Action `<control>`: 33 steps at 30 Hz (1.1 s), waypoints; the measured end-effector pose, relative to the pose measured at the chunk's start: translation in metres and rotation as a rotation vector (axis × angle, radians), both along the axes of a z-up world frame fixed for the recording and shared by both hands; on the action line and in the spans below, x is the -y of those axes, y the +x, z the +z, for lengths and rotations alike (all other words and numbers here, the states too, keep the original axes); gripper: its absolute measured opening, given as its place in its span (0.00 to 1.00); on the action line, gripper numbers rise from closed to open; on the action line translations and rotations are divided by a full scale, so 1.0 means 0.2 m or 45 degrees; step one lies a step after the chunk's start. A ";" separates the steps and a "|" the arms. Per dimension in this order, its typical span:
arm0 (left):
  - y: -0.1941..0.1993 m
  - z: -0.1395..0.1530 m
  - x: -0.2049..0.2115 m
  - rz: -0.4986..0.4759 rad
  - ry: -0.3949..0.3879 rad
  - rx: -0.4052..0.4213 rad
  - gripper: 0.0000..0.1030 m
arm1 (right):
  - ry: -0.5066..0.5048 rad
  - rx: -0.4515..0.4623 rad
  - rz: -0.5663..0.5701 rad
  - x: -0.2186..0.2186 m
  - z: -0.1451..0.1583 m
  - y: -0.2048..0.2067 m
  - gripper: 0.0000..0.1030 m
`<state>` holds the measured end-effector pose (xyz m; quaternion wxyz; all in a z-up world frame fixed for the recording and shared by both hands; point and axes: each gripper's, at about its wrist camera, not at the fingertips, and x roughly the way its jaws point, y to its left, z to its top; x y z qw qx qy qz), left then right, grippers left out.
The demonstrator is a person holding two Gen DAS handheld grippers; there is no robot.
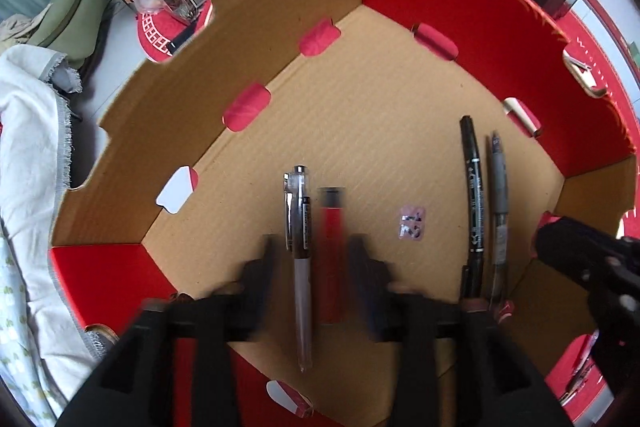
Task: Organize rigid objects
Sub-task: 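Open the left tool to drop the lighter while the right tool releases the grey pen into the box, then move both tools back toward the pens on the rug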
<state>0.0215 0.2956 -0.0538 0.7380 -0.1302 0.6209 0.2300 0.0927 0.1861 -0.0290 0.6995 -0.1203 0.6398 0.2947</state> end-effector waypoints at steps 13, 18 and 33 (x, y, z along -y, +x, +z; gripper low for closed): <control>-0.05 0.08 0.07 -0.036 -0.040 0.103 1.00 | 0.125 0.155 -0.152 0.31 0.28 -0.09 0.87; -0.06 0.20 0.38 -0.206 -0.045 0.162 1.00 | 0.032 0.190 -0.316 0.72 0.27 -0.18 0.87; 0.18 0.03 1.33 -0.567 -0.003 0.123 1.00 | -0.079 0.057 -0.749 1.67 0.16 -0.28 0.87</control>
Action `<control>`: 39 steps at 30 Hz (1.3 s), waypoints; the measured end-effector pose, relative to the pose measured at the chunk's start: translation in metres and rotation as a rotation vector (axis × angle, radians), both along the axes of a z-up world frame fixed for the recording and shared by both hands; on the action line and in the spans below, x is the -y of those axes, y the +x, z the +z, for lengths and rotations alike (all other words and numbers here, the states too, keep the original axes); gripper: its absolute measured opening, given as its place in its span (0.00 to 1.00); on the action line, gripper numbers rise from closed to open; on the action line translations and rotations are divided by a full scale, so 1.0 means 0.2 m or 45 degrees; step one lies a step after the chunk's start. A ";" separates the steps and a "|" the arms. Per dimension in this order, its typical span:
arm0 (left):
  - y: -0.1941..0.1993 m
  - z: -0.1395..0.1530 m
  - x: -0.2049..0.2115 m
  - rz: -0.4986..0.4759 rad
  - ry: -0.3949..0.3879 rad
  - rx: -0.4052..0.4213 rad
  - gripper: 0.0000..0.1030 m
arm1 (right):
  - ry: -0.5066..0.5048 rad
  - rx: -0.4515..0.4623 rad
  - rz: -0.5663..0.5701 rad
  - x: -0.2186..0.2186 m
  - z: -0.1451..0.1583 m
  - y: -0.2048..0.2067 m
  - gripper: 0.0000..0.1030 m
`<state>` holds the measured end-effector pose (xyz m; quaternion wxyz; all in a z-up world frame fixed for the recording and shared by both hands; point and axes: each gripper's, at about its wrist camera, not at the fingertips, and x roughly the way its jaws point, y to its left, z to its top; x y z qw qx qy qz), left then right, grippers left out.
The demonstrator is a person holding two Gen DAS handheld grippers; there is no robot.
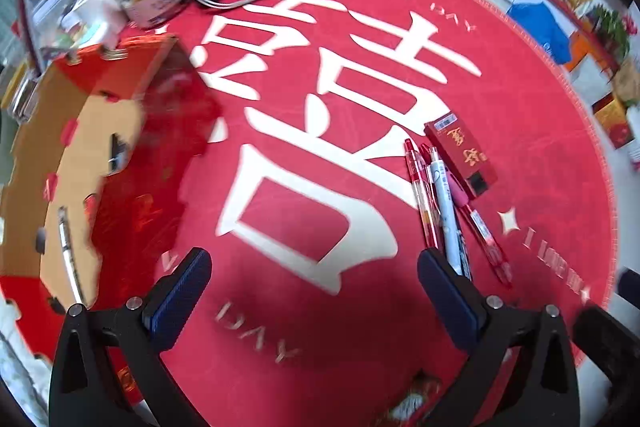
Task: Organize rigid objects
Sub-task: 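Move both tools back toward the pens on the rug, then grasp the clear red pen with the left tool while the right tool grasps the pink pen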
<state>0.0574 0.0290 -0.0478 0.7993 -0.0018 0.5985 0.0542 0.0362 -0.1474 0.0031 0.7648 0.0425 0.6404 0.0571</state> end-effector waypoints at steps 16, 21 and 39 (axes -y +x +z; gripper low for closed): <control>0.14 -0.18 0.19 -0.038 0.038 -0.051 1.00 | 0.045 -0.051 -0.070 0.26 -0.08 -0.02 0.87; 0.17 -0.22 0.20 -0.020 0.075 -0.071 1.00 | 0.053 -0.063 -0.061 0.26 -0.08 -0.02 0.87; 0.13 -0.24 0.02 0.227 0.074 -0.066 1.00 | -0.057 -0.071 0.399 -0.11 -0.38 0.29 0.85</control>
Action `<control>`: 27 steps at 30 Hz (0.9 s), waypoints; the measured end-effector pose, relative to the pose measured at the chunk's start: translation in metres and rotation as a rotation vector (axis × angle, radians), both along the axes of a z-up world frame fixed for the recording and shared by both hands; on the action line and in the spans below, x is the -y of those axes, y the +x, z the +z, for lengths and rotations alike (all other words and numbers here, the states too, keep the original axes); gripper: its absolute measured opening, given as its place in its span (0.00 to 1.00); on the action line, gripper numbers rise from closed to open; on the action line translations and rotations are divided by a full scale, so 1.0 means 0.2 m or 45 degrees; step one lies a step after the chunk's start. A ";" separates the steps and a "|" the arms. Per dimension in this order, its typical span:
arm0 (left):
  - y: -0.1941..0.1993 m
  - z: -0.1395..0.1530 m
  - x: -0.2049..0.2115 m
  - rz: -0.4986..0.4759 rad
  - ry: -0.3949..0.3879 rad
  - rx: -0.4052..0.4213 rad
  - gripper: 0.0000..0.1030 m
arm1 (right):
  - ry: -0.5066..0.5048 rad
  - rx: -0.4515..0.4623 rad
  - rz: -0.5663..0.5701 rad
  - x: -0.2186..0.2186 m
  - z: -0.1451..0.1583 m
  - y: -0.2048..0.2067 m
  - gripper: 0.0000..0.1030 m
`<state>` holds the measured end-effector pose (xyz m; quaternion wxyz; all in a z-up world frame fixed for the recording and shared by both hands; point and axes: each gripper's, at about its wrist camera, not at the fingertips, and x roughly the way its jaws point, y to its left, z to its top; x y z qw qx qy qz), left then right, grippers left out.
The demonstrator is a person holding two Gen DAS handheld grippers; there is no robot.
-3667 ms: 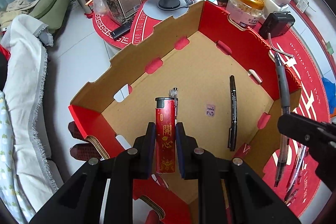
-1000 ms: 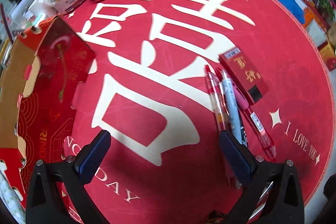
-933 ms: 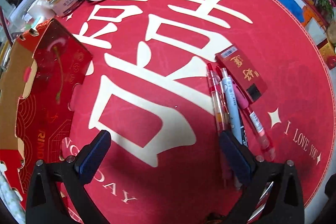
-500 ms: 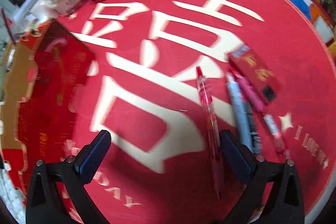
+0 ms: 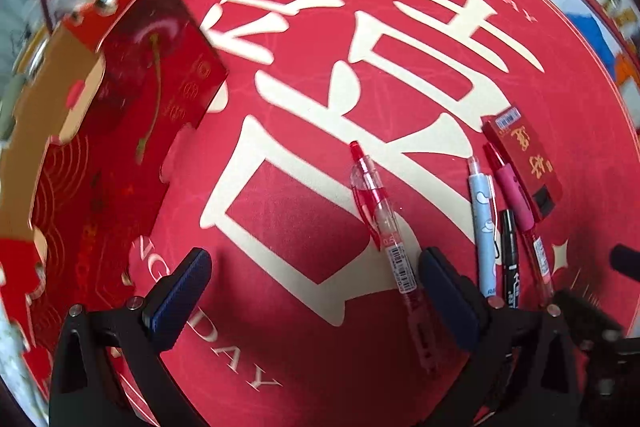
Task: Organize rigid objects
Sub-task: 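Grasp the clear red pen with the left tool while the right tool grasps the pink pen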
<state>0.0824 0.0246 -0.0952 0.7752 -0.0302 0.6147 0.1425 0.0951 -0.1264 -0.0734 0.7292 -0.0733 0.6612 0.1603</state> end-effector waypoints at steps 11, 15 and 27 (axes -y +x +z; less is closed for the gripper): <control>-0.05 -0.05 -0.07 0.140 -0.139 0.048 1.00 | -0.122 0.070 0.312 -0.23 -0.05 -0.03 0.41; -0.08 -0.04 -0.05 0.163 -0.126 0.092 1.00 | -0.144 0.061 0.404 -0.30 -0.06 -0.08 0.20; -0.08 -0.01 0.12 0.093 -0.129 0.087 0.81 | -0.030 -0.005 0.095 -0.02 0.07 -0.13 0.11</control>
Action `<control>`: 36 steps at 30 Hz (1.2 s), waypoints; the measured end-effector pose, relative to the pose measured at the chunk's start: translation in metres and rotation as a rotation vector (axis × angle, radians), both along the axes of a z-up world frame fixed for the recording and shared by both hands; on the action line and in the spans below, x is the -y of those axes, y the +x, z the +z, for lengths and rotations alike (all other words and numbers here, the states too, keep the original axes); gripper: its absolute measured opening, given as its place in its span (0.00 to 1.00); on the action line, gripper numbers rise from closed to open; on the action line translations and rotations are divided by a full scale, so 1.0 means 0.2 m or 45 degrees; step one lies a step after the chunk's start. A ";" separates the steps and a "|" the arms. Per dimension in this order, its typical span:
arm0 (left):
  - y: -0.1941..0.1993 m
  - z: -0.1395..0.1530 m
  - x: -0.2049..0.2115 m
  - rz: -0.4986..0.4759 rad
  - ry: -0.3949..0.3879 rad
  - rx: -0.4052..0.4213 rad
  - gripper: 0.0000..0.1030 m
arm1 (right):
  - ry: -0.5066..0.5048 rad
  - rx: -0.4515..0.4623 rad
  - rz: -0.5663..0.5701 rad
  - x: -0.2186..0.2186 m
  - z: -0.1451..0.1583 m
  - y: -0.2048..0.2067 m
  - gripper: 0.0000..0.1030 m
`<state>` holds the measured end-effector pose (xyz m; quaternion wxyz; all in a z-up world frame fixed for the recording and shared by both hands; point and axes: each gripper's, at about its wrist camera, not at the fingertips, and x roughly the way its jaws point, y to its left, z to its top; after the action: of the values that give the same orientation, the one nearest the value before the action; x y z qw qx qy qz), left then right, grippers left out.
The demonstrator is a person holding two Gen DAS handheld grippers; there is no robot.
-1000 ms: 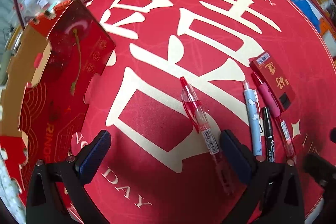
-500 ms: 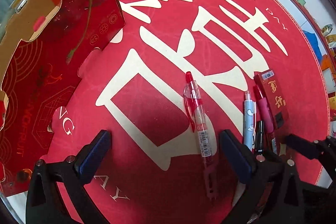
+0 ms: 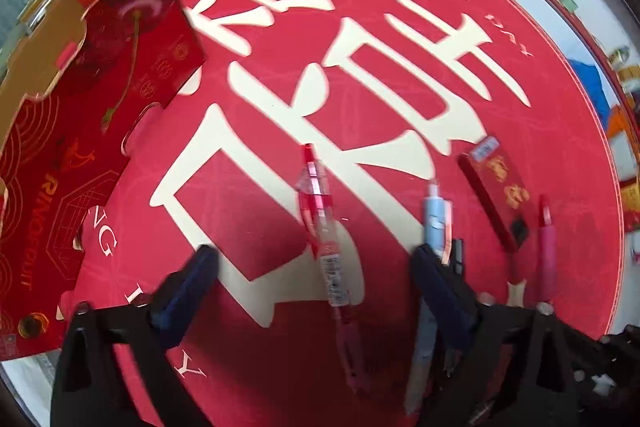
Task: Organize rigid objects
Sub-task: 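Grasp the clear red pen with the left tool while the right tool grasps the pink pen, then carry the clear red pen in the left tool while the right tool carries the pink pen over the box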
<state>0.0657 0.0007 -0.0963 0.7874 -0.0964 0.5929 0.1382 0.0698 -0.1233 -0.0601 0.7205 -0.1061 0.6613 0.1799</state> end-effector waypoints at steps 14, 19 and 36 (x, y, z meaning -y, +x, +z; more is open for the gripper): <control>-0.21 0.23 -0.02 -0.197 -0.033 -0.063 0.10 | 0.151 -0.006 -0.213 0.14 0.23 -0.08 0.11; -0.21 0.38 -0.09 -0.210 0.014 -0.055 0.10 | 0.166 -0.014 -0.247 0.14 0.30 -0.13 0.11; -0.30 0.55 -0.42 -0.081 0.058 -0.011 0.10 | 0.262 0.027 -0.114 -0.29 0.52 -0.14 0.11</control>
<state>0.0064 0.0852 0.0143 0.7908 -0.0590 0.5958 0.1272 0.0428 -0.0651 0.0432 0.7419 -0.0040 0.6357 0.2132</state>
